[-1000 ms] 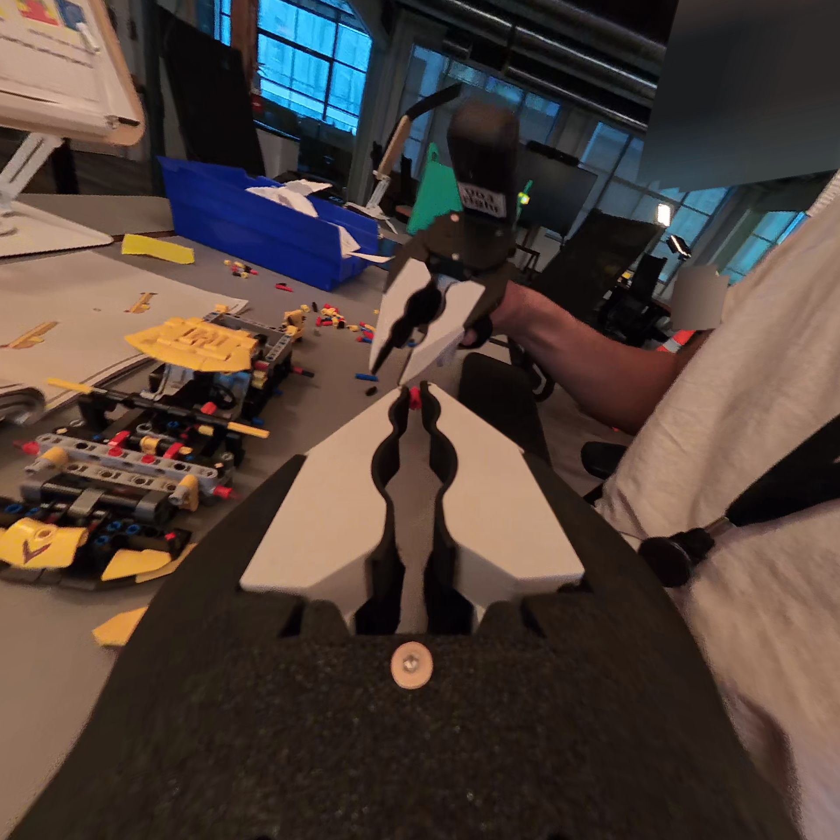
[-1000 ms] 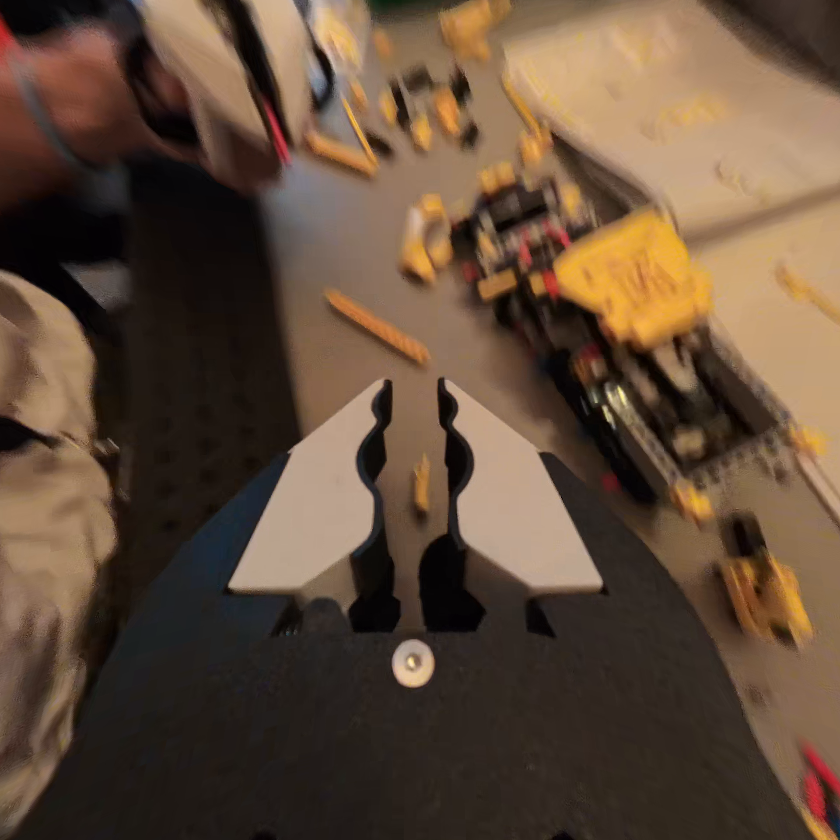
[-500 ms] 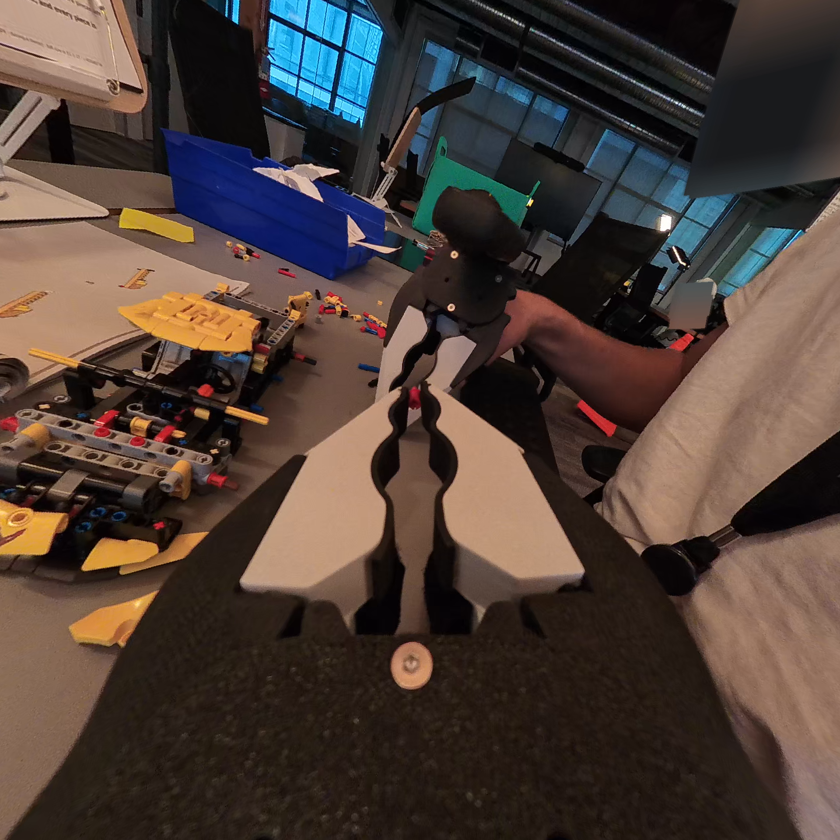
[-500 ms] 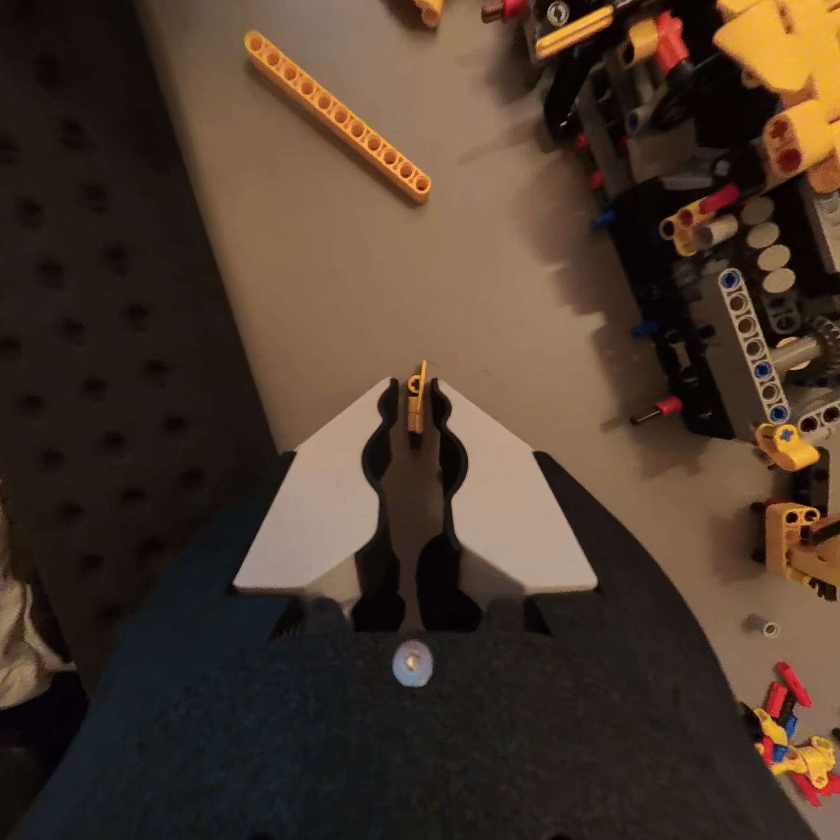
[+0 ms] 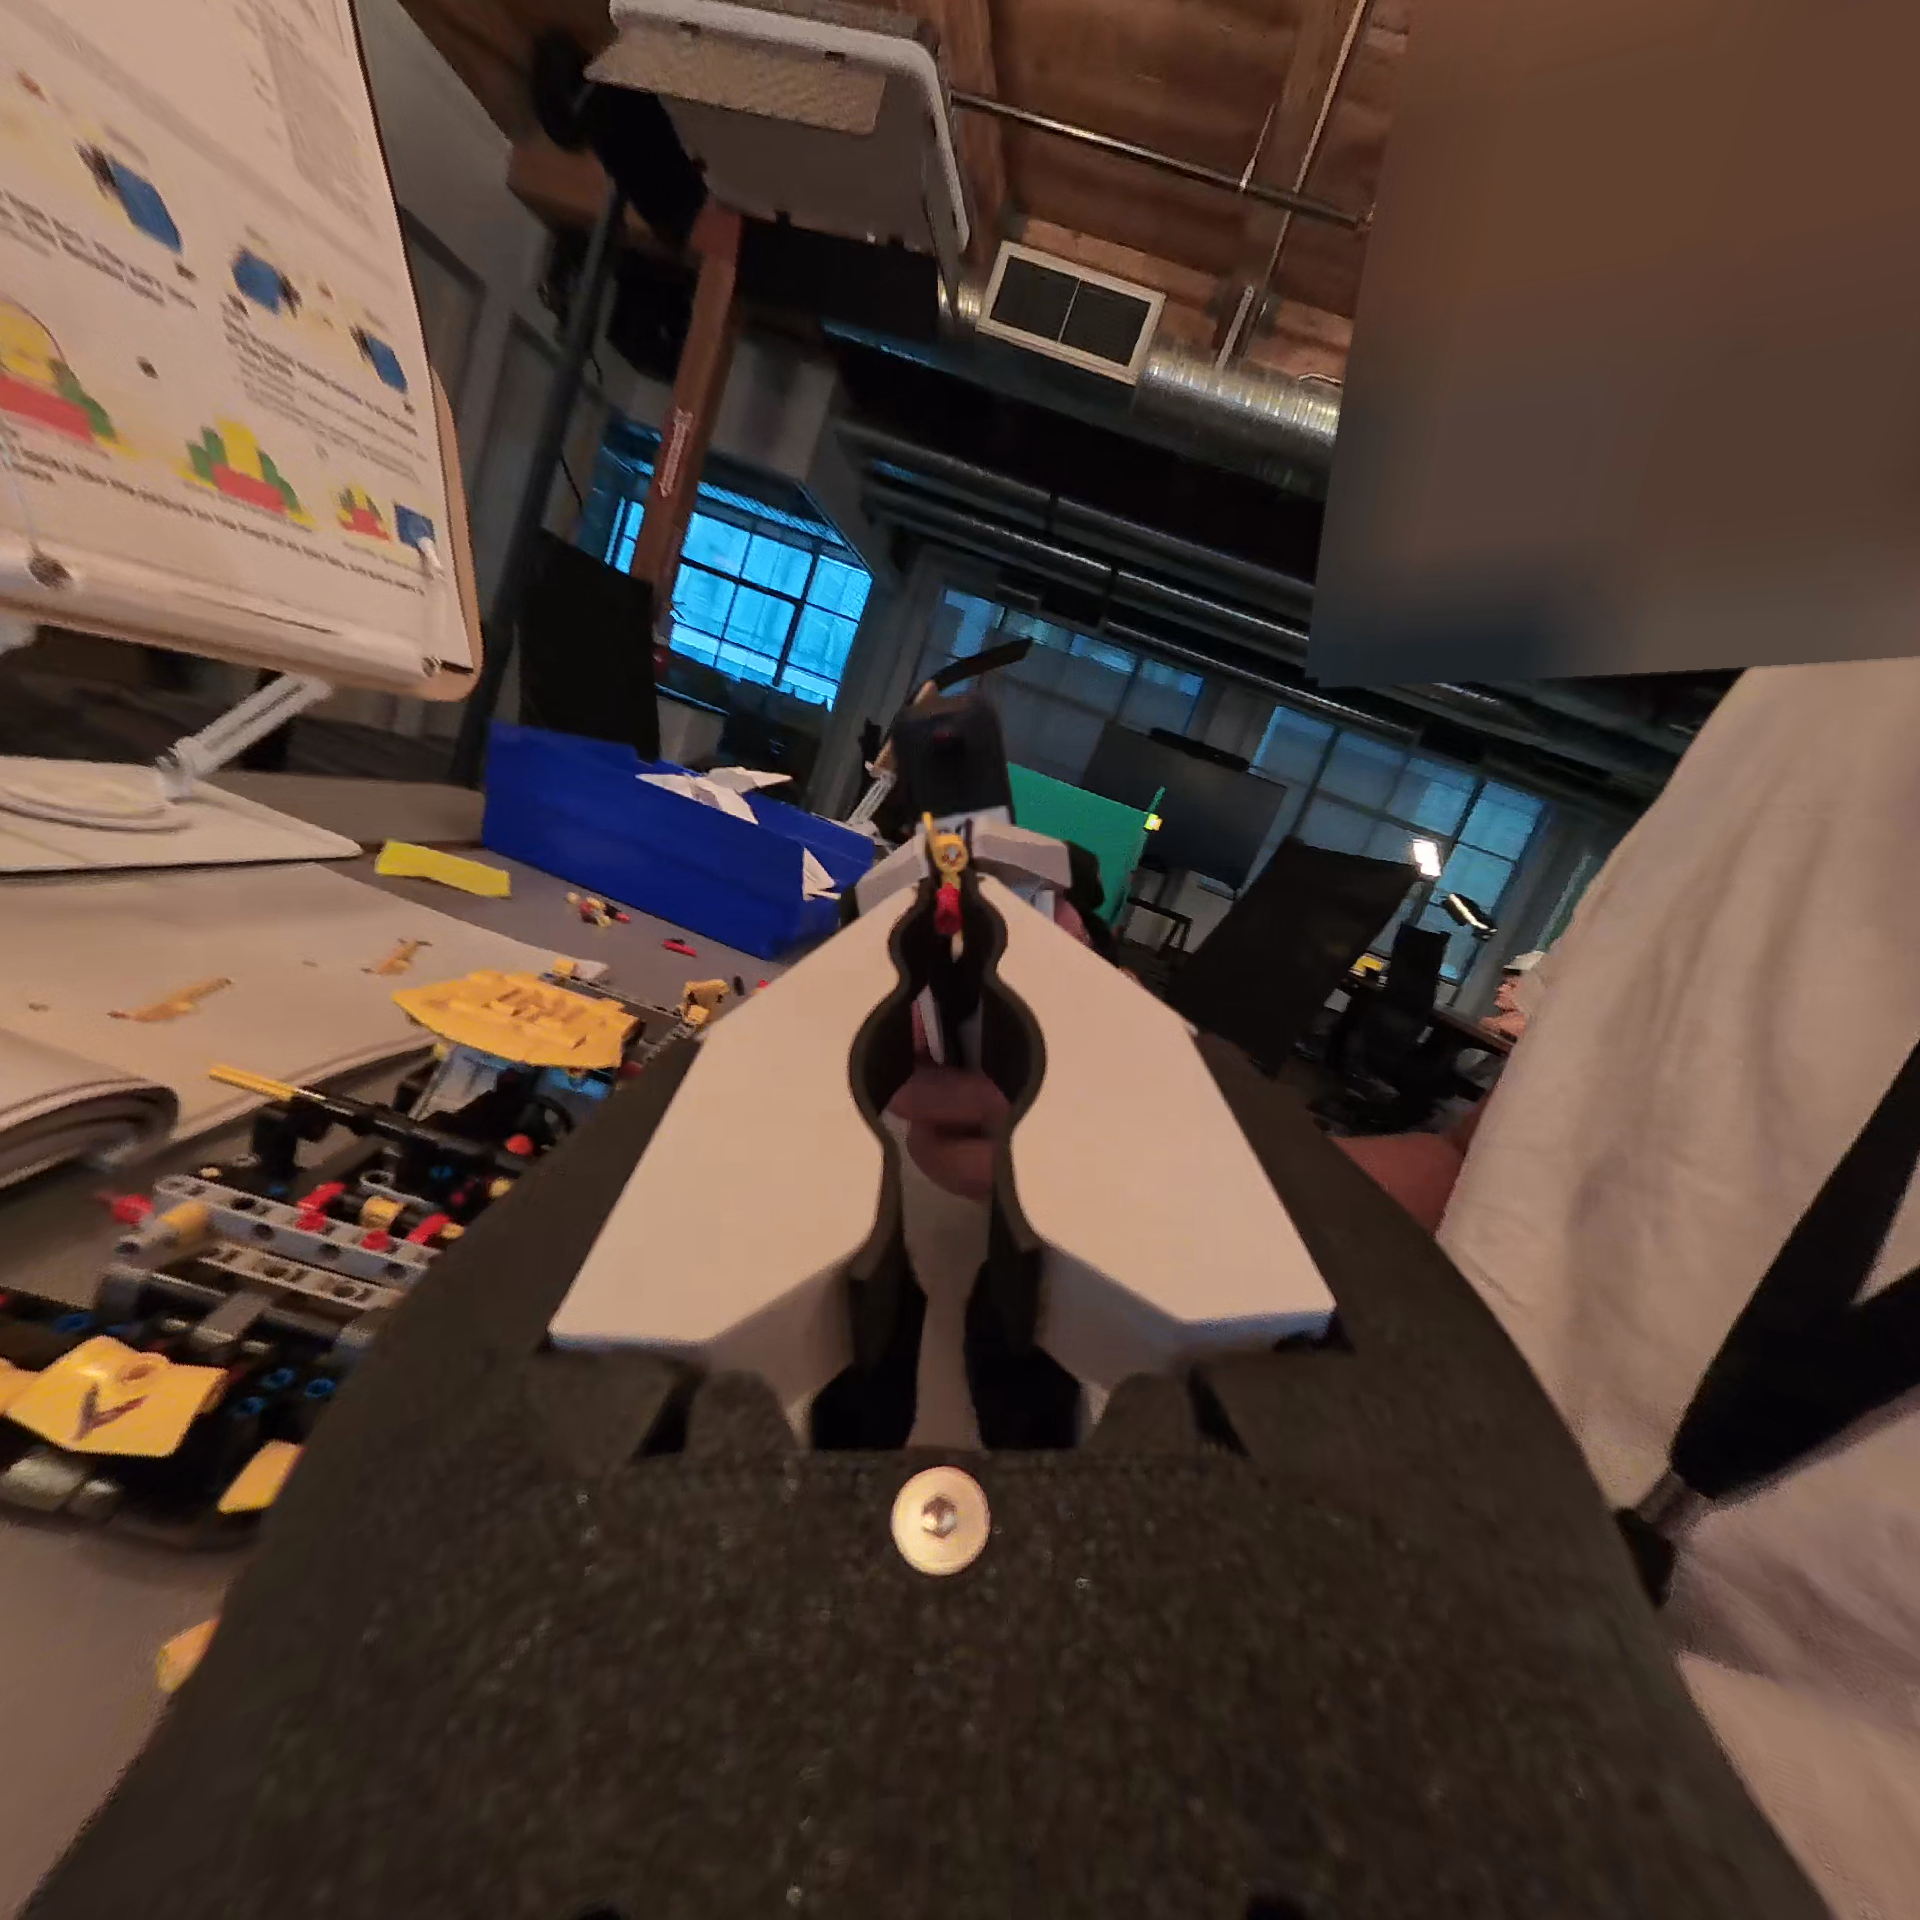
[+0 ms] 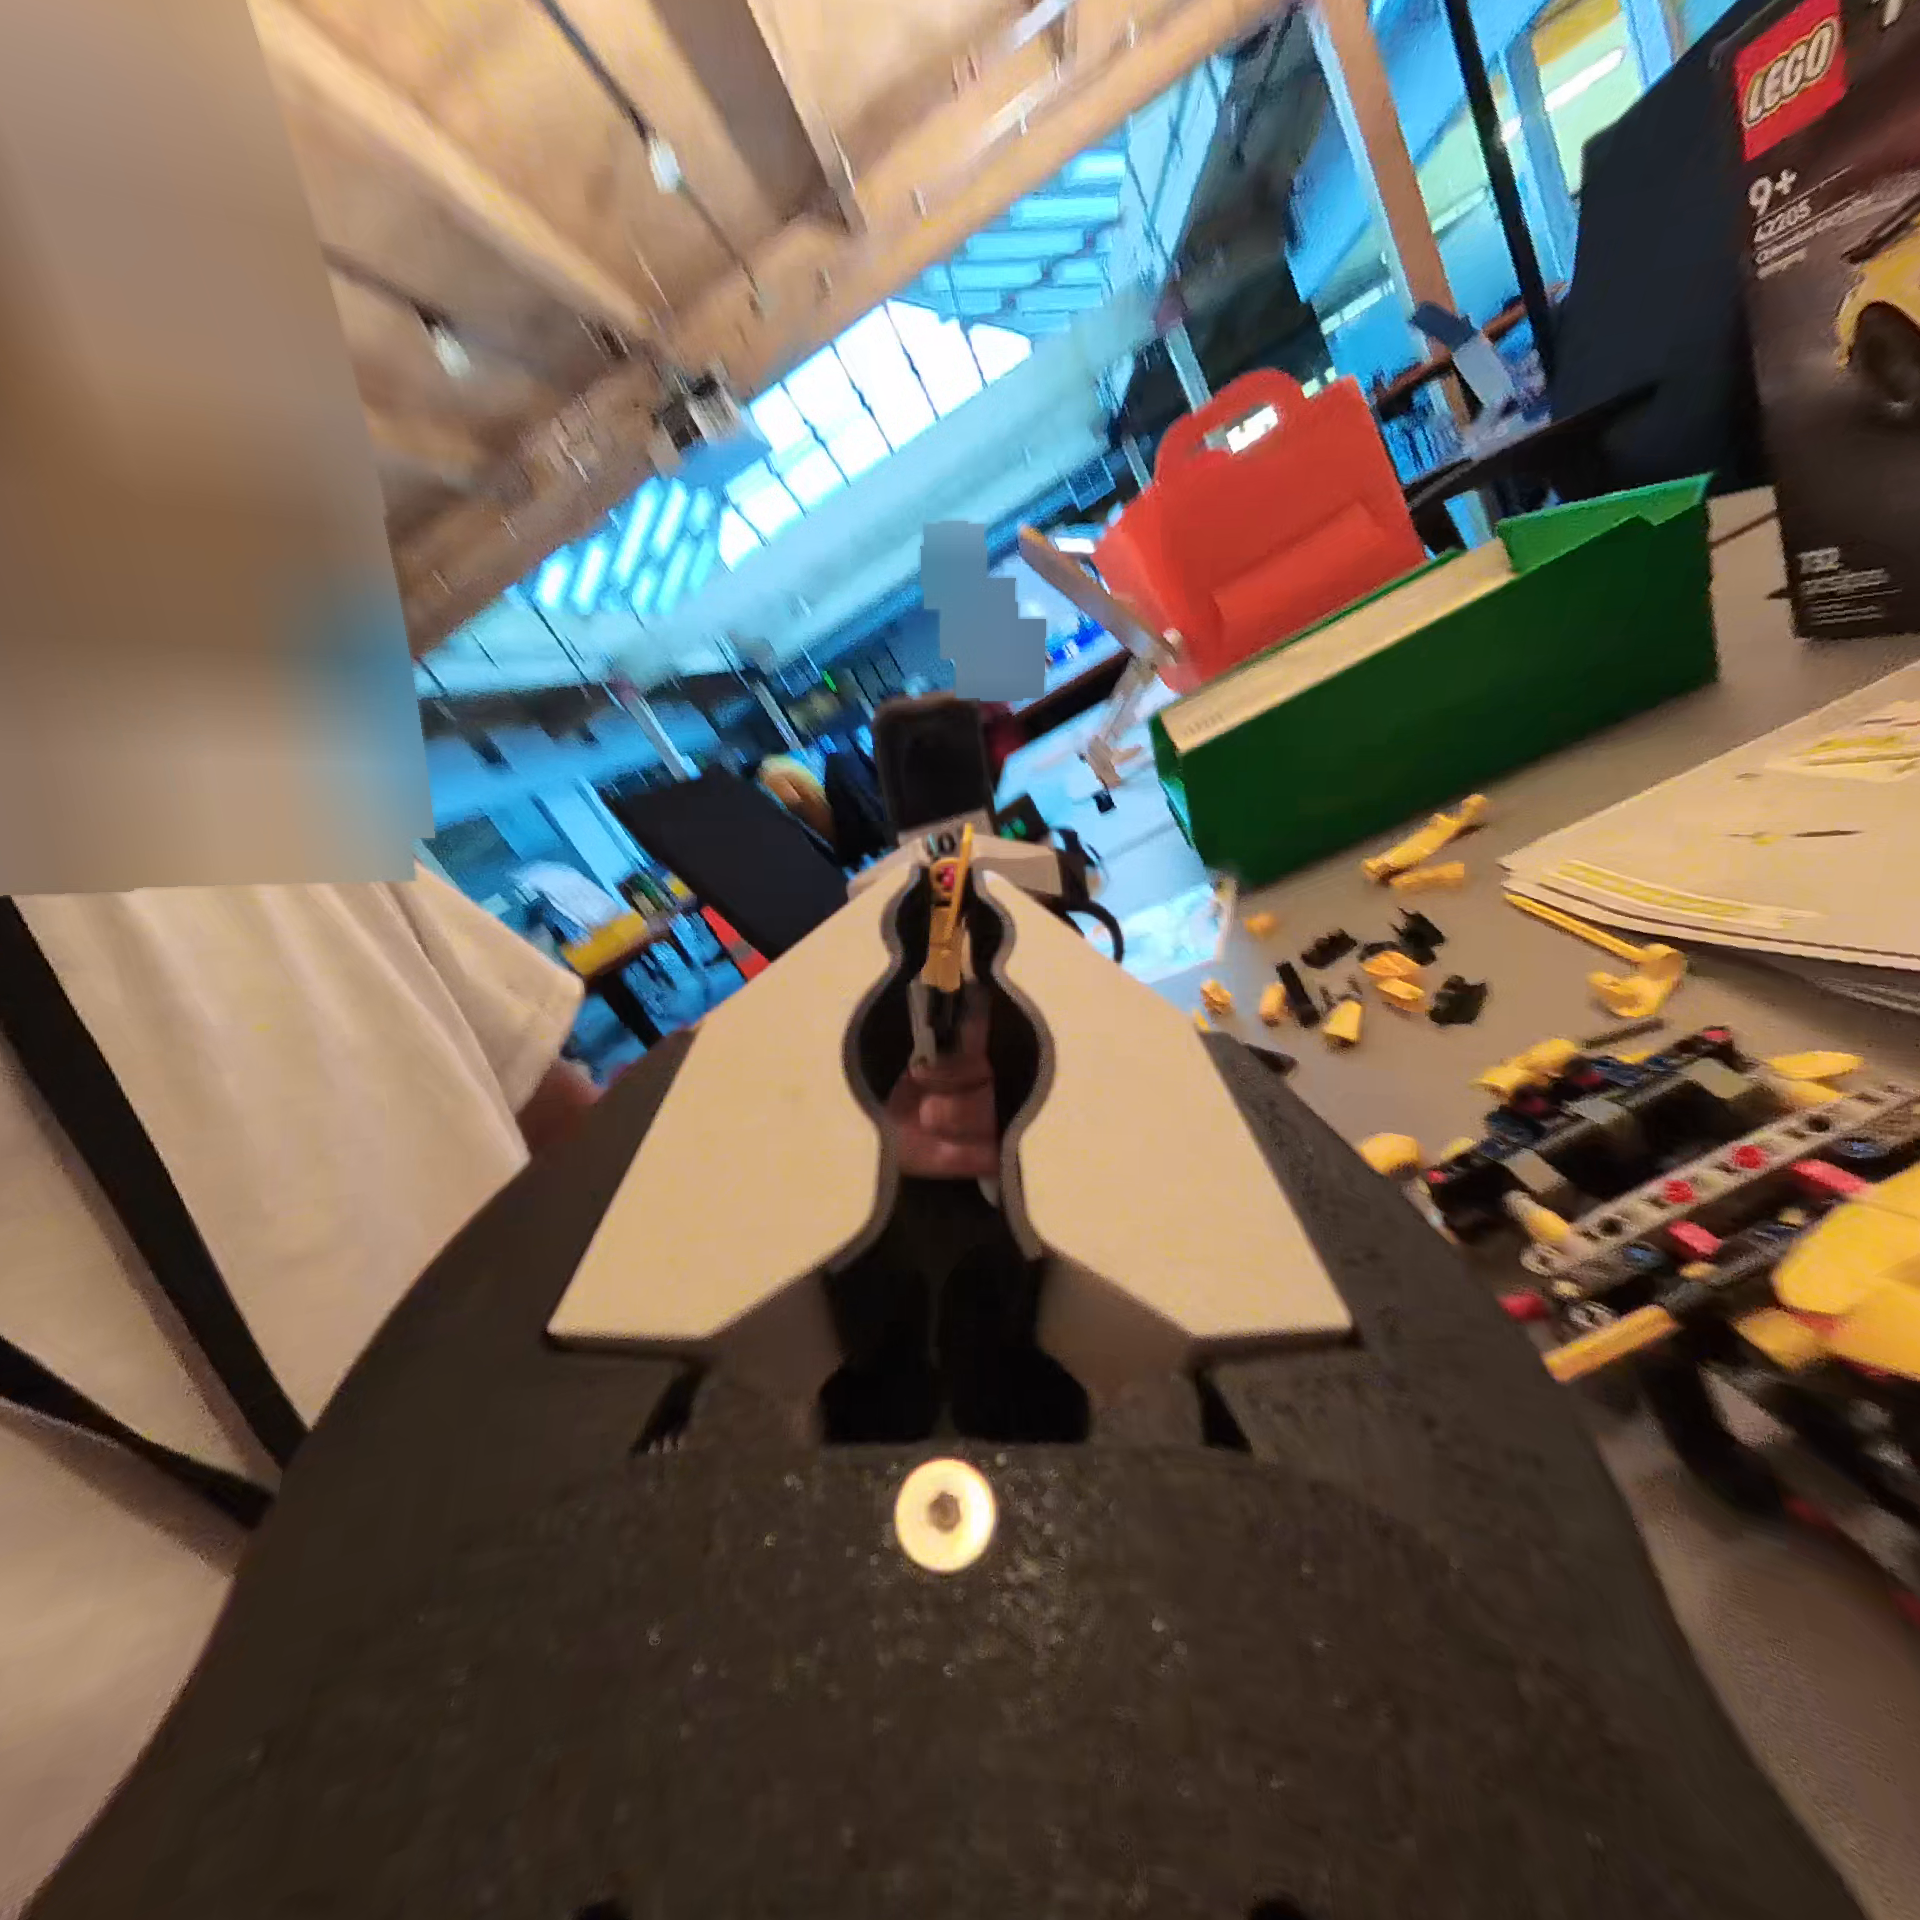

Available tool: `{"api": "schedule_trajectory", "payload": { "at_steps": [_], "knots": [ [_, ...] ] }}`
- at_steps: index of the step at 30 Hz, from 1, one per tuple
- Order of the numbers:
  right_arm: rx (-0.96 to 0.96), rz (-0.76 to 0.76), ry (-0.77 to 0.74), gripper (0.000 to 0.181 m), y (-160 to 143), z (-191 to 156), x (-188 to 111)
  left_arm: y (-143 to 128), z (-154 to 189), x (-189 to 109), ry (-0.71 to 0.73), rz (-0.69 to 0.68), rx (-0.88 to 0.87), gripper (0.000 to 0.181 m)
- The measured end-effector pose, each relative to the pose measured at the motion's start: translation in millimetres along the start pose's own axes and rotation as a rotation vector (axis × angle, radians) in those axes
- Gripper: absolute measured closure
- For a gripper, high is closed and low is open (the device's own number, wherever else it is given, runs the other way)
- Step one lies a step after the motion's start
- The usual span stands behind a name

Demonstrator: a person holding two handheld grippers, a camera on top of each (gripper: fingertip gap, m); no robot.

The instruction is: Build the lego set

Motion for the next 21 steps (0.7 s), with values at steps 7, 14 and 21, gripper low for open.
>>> {"api": "schedule_trajectory", "payload": {
  "at_steps": [7, 14, 21],
  "knots": [
    [0.187, 0.038, 0.073, 0.177, -12, 2, 12, -1, 0, 2, 0.014, -0.016, 0.015, 0.177],
    [0.233, 0.051, 0.101, 0.176, -12, 3, 16, -2, -4, 2, 0.056, -0.015, 0.014, 0.177],
    [0.216, 0.057, 0.081, 0.176, -13, 5, 16, -3, -6, 2, 0.067, -0.018, -0.001, 0.177]
  ]
}}
Point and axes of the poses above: each gripper's, where its closed fingertips meet, x out along the fingers, y out of its top, z = x × y across the jaws, the point moved 2 cm from there along -x, back along the fingers, and after that the axes turned 8 degrees about -y, right-handed, at the moved point
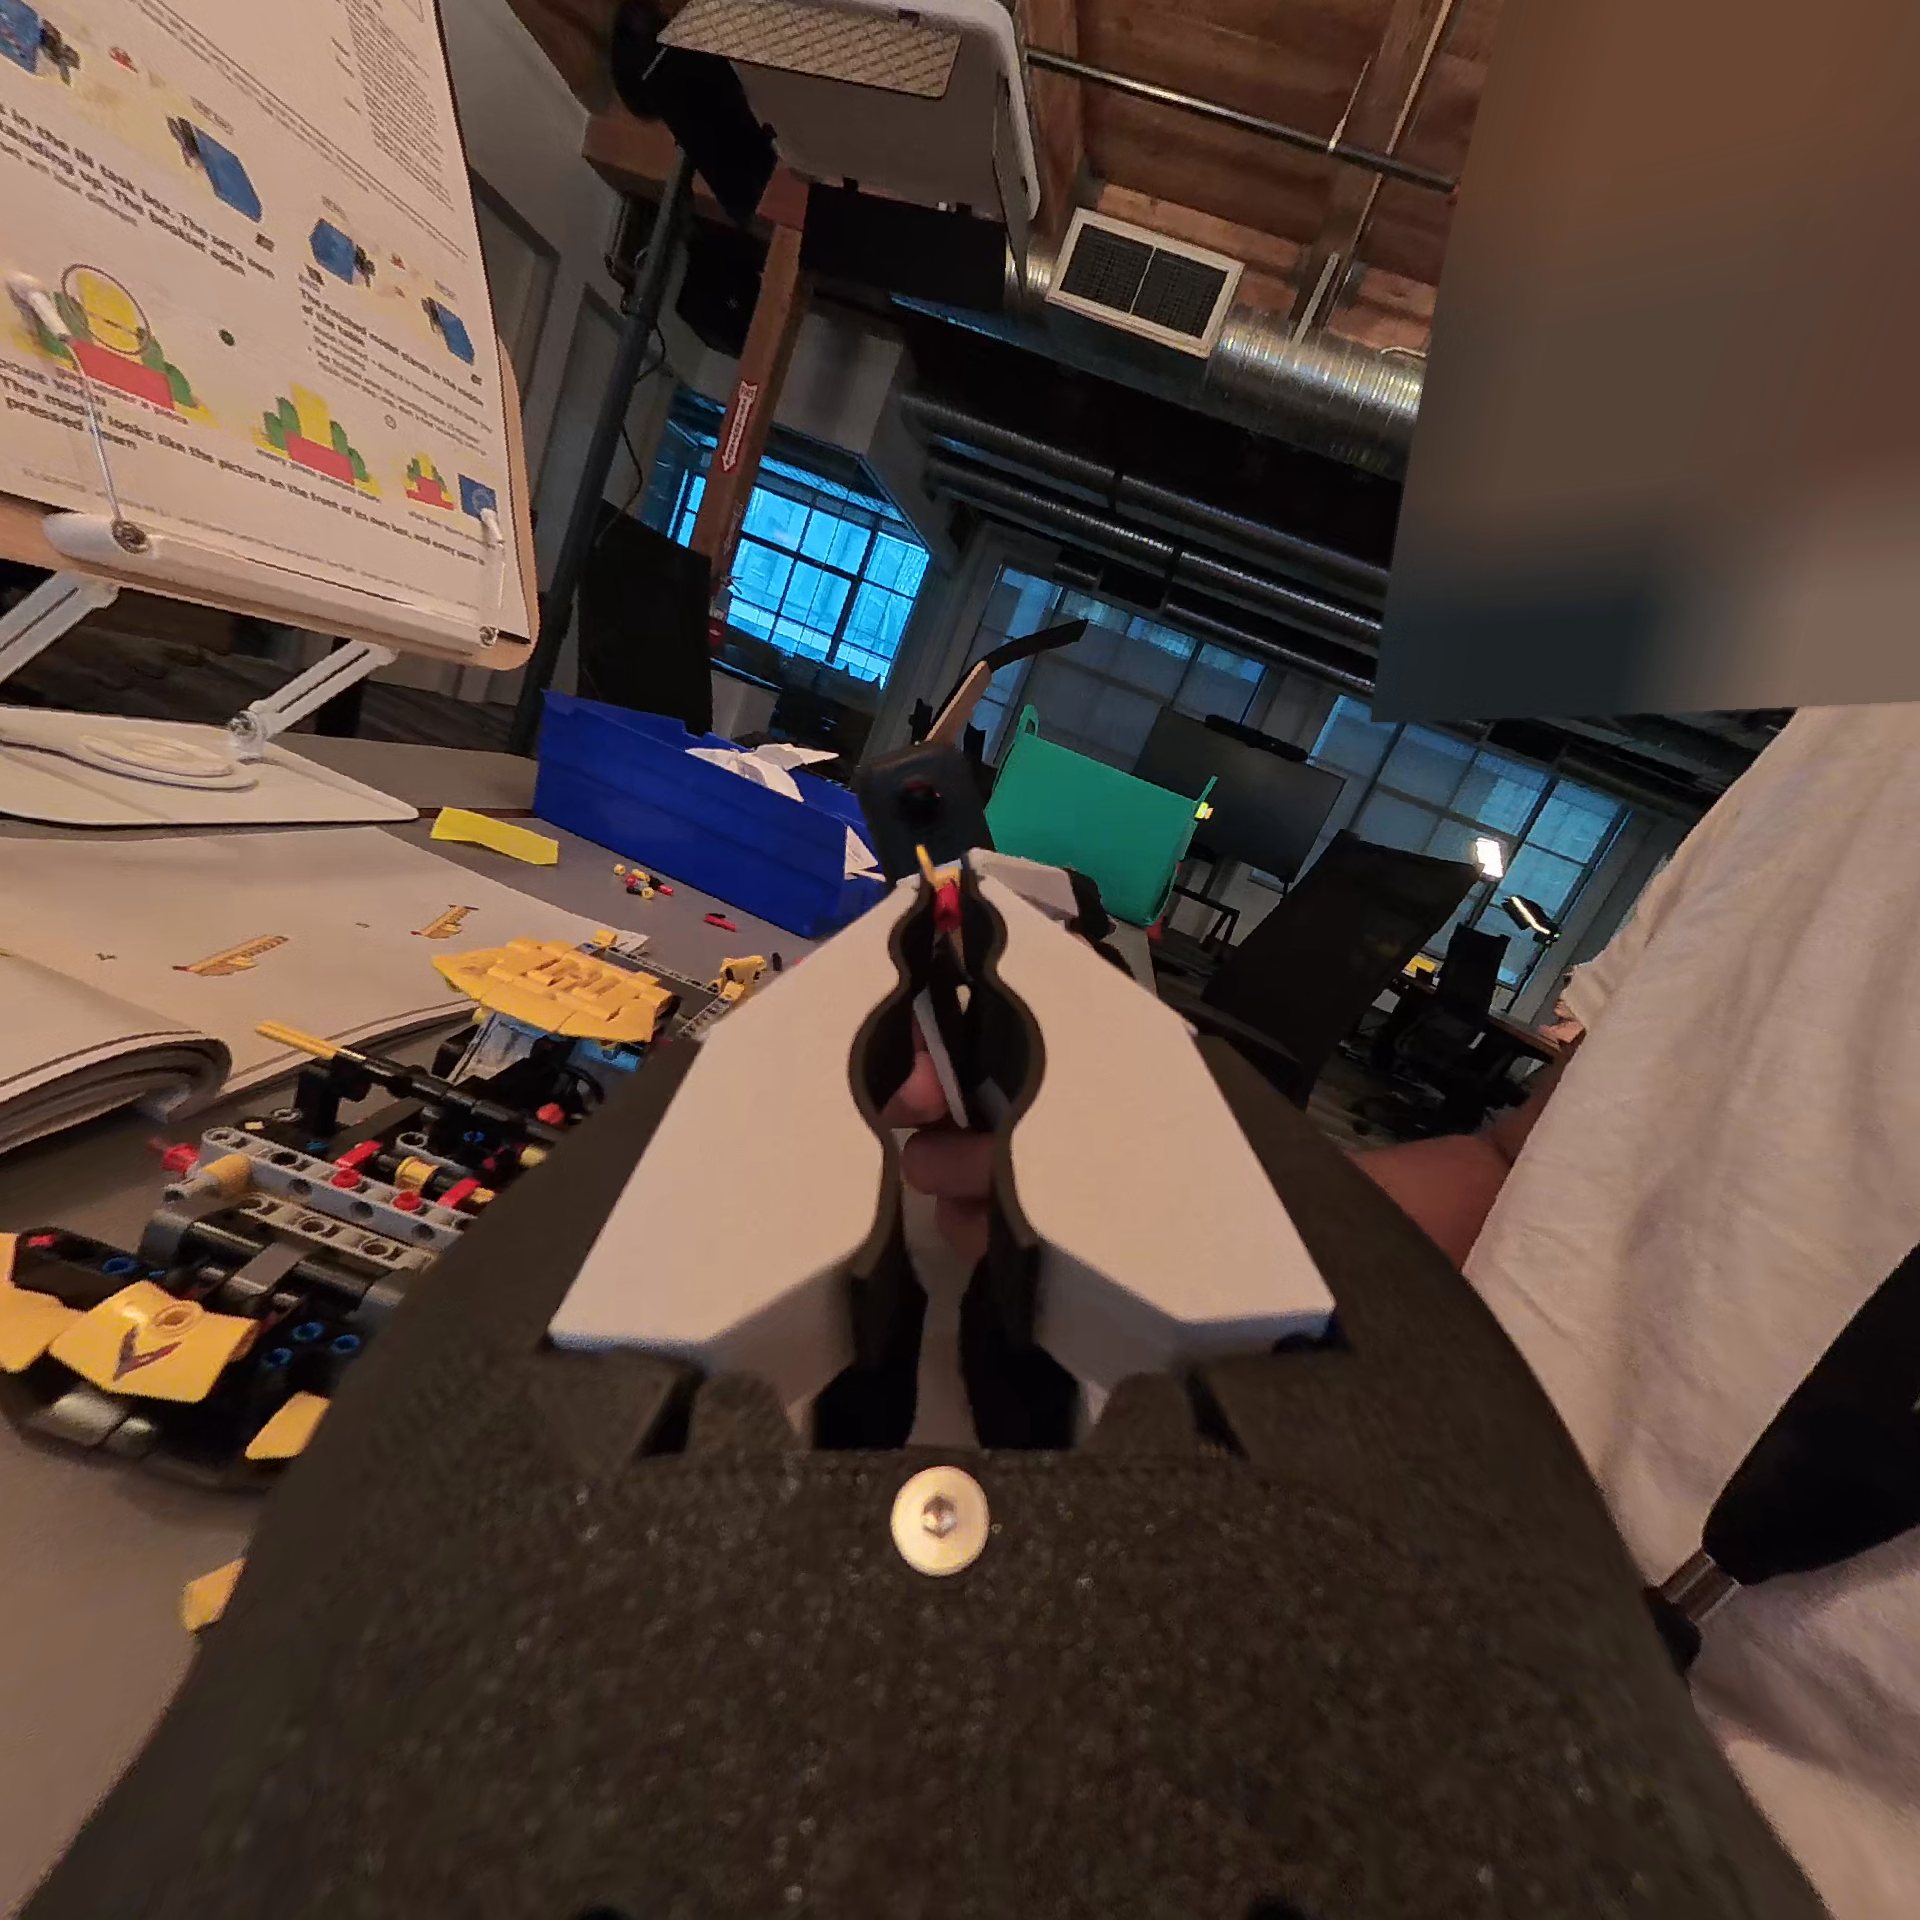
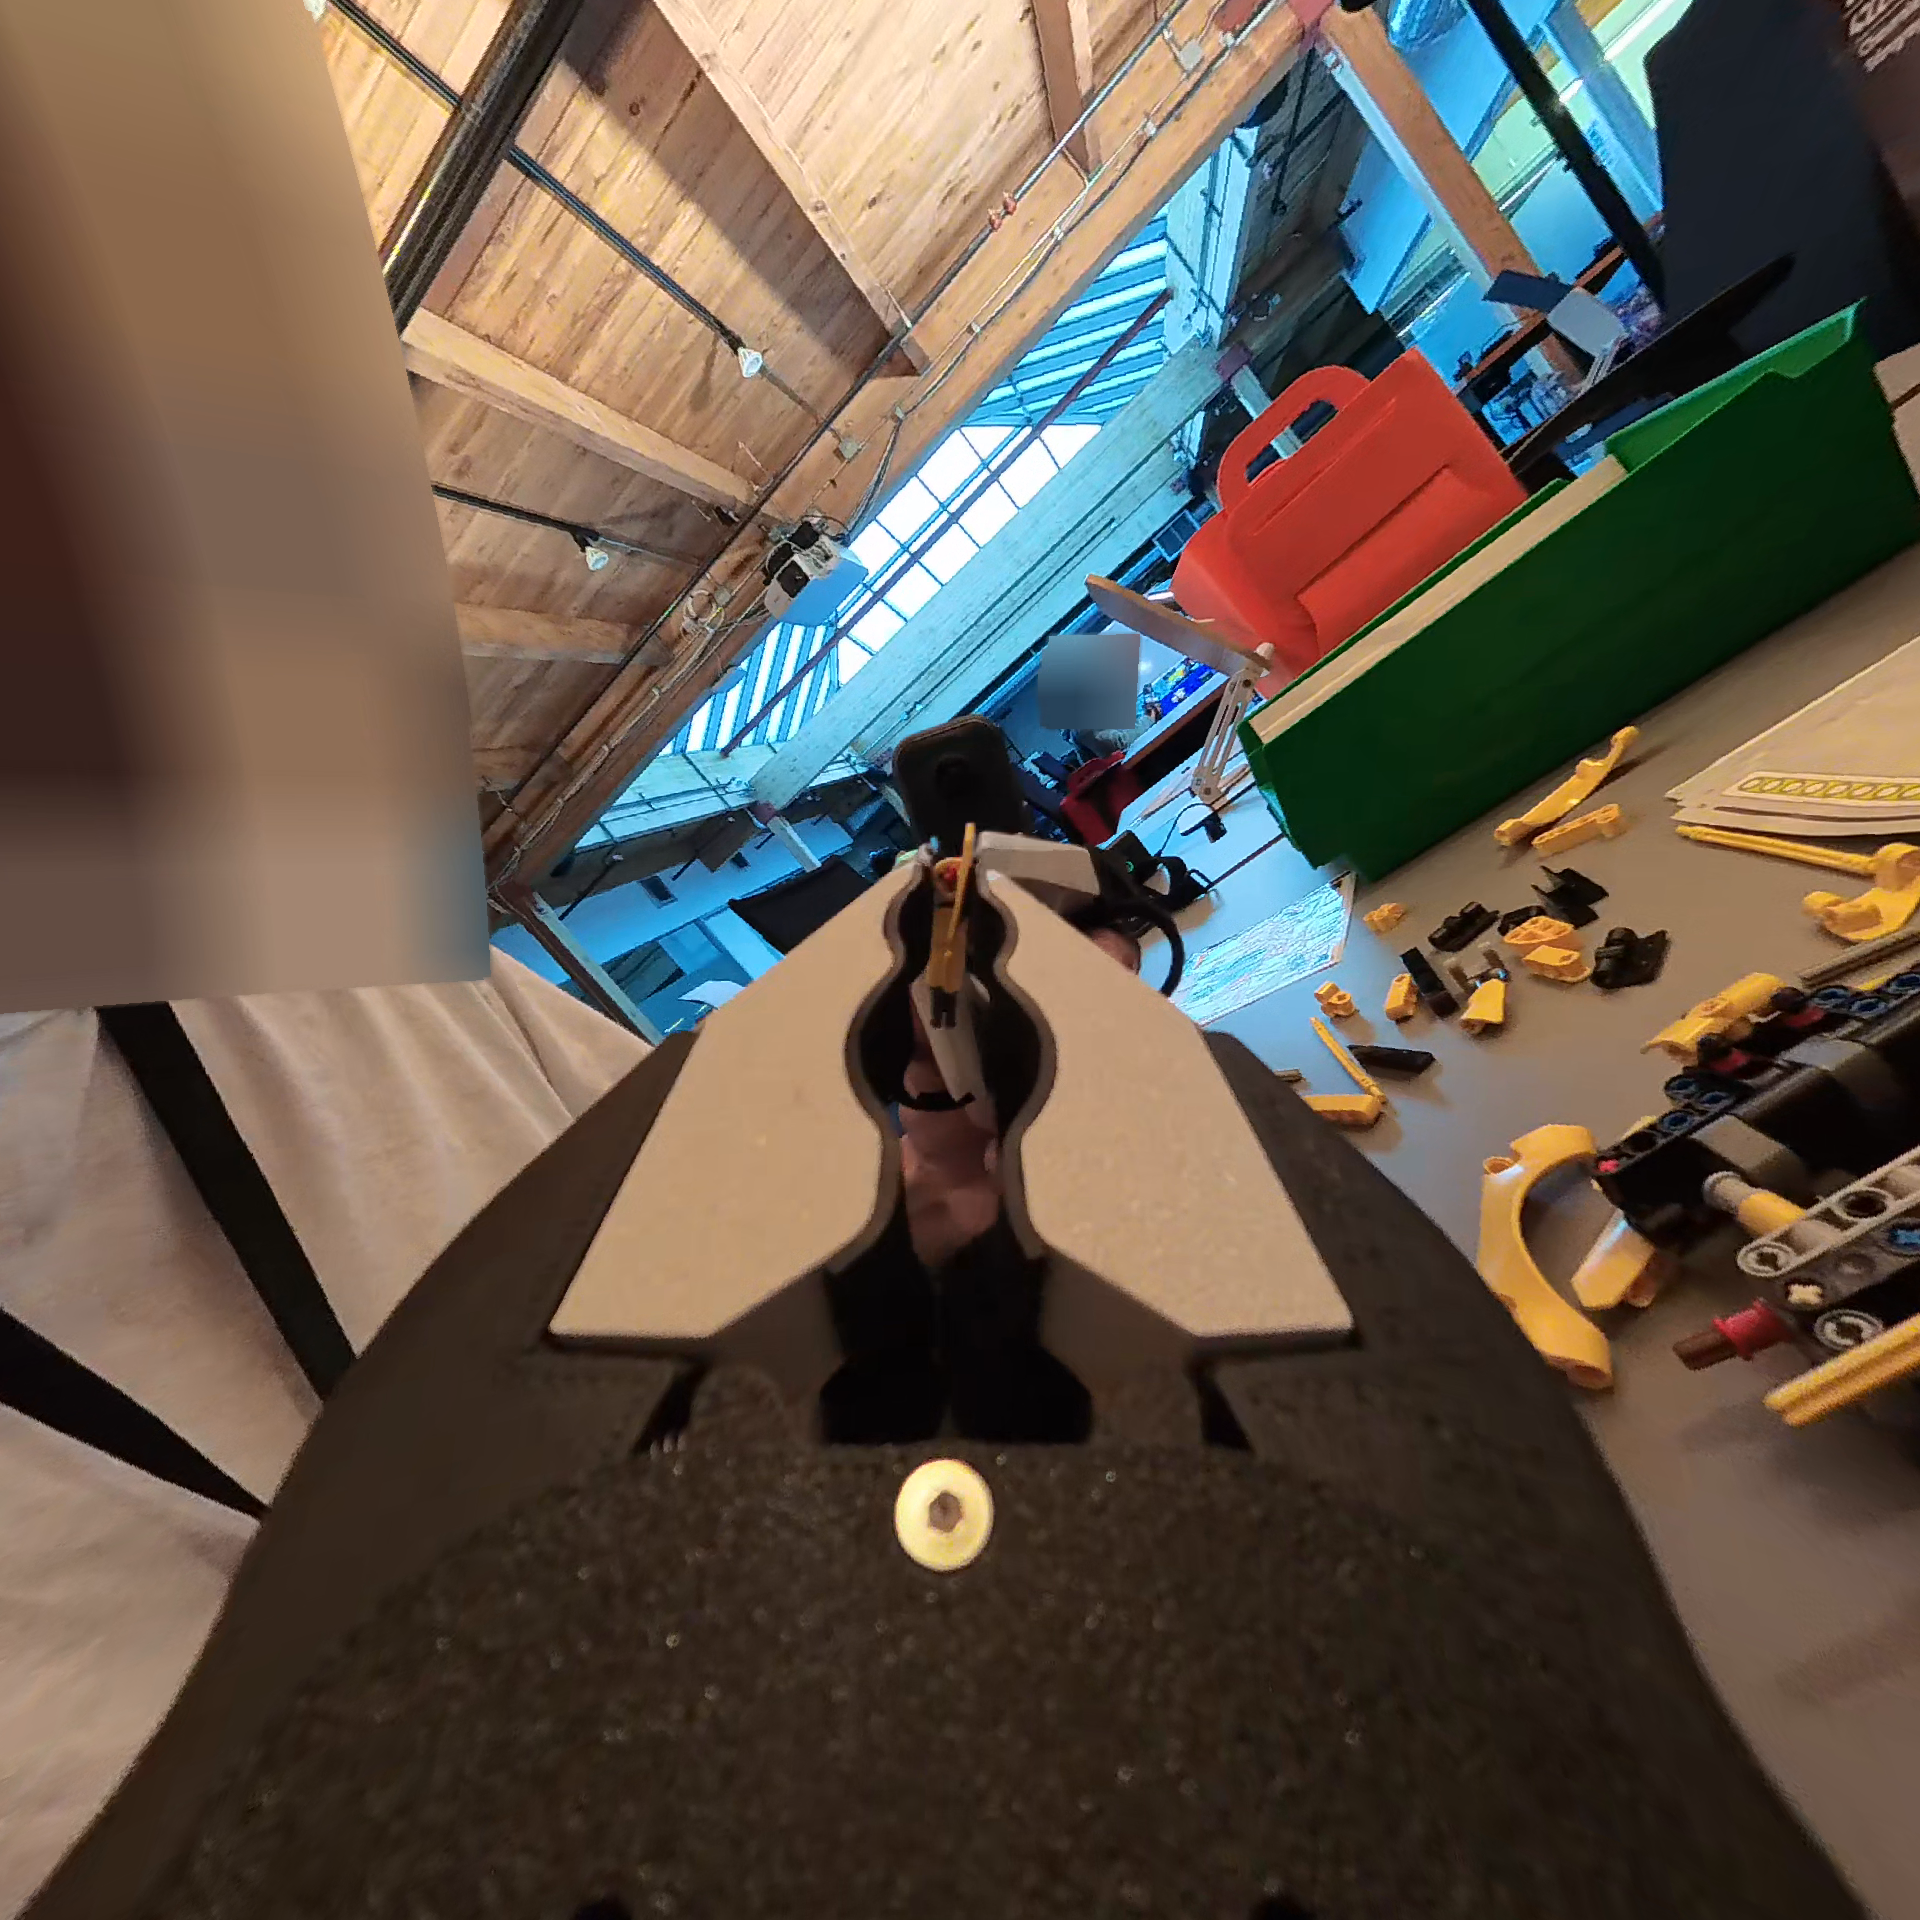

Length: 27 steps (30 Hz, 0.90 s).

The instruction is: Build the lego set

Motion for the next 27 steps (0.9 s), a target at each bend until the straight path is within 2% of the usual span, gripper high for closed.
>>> {"api": "schedule_trajectory", "payload": {
  "at_steps": [7, 11, 14, 22, 27],
  "knots": [
    [-0.063, -0.003, -0.036, 0.176, 0, 2, 2, 0, -2, 0, 0.014, 0.018, -0.017, 0.177],
    [-0.087, 0.023, -0.038, 0.176, 2, 0, 2, 1, -1, 2, 0.028, 0.077, -0.033, 0.177],
    [-0.063, 0.007, -0.018, 0.176, 0, -1, 2, -1, 0, 3, 0.034, 0.05, 0.007, 0.177],
    [-0.071, -0.031, -0.065, 0.175, -2, 7, -5, -9, -6, 6, 0.006, -0.033, -0.067, 0.176],
    [-0.088, -0.015, -0.079, 0.175, 3, 8, -12, -6, -7, 1, -0.005, -0.02, -0.082, 0.177]
  ]
}}
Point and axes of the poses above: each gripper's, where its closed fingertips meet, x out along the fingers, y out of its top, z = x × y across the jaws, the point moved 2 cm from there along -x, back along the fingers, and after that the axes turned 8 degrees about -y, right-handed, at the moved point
